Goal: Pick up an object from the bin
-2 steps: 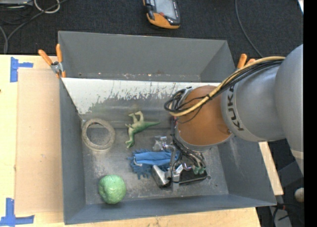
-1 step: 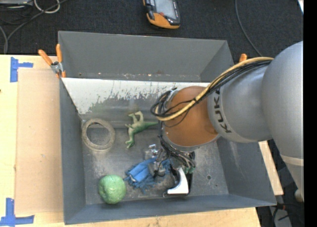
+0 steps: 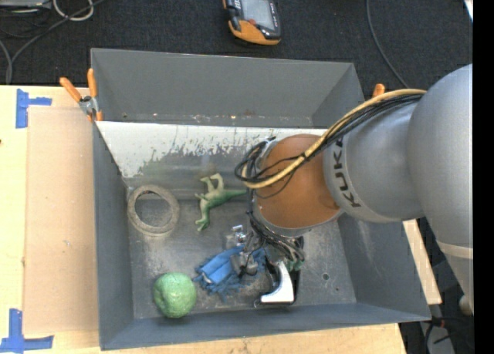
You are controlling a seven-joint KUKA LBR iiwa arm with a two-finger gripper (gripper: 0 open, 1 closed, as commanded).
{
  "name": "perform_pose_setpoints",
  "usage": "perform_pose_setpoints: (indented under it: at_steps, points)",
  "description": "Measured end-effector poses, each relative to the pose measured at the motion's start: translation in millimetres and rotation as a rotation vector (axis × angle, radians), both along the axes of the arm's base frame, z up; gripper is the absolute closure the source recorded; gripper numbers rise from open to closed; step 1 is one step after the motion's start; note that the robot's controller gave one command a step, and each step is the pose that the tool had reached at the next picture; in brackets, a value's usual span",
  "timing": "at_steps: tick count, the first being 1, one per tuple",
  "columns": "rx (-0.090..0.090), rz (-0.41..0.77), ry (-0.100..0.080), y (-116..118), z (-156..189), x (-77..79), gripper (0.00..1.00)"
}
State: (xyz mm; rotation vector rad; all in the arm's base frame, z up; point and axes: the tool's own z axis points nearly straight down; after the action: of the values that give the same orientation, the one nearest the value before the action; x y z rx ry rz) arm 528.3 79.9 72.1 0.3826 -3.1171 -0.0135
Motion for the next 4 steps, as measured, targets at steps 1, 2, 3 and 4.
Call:
perform_pose_setpoints:
  at_steps: [1, 2, 3, 4]
  points:
    - [0.001, -0.001, 0.000, 0, 2, 0.0, 1.00]
    - [-0.001, -0.003, 0.011, 0, 19, -3.5, 1.00]
    - [0.000, -0.004, 0.002, 0, 47, -1.2, 1.00]
    - [-0.001, -0.006, 0.011, 0, 72, -3.5, 1.00]
